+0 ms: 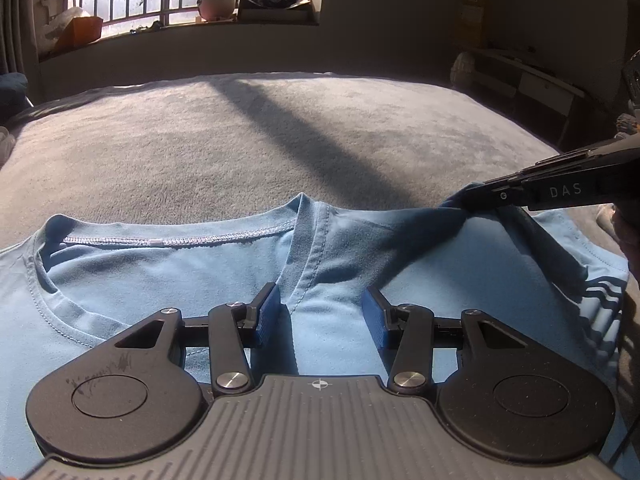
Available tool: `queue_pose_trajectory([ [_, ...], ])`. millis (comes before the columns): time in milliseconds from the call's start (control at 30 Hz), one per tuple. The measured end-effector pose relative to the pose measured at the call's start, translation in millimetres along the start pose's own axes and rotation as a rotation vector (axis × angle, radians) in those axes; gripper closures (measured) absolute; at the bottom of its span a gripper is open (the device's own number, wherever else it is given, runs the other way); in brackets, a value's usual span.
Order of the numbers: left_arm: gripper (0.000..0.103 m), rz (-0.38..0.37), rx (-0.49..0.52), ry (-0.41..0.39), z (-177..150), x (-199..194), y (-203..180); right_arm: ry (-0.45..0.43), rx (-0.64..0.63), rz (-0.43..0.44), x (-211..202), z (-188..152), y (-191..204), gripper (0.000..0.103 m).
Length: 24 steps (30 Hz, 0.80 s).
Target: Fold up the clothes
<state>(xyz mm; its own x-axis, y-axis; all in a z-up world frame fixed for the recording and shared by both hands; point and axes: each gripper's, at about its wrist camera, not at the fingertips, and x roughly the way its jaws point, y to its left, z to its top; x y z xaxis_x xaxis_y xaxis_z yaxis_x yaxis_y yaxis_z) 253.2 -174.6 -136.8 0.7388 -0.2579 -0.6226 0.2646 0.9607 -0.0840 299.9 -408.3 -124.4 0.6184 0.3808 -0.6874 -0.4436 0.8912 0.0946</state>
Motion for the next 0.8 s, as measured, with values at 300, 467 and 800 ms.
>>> queue_pose_trajectory([
  [300, 0.057, 0.023, 0.019, -0.004, -1, 1, -5, -0.028, 0.433, -0.021, 26, -7, -46, 0.097],
  [467, 0.057, 0.02, 0.007, 0.0, -1, 1, -4, -0.074, 0.589, -0.169, -2, -3, -73, 0.093],
  [800, 0.057, 0.005, -0.013, 0.006, 1, 1, 0, 0.057, 0.732, -0.345, -73, -58, -79, 0.048],
])
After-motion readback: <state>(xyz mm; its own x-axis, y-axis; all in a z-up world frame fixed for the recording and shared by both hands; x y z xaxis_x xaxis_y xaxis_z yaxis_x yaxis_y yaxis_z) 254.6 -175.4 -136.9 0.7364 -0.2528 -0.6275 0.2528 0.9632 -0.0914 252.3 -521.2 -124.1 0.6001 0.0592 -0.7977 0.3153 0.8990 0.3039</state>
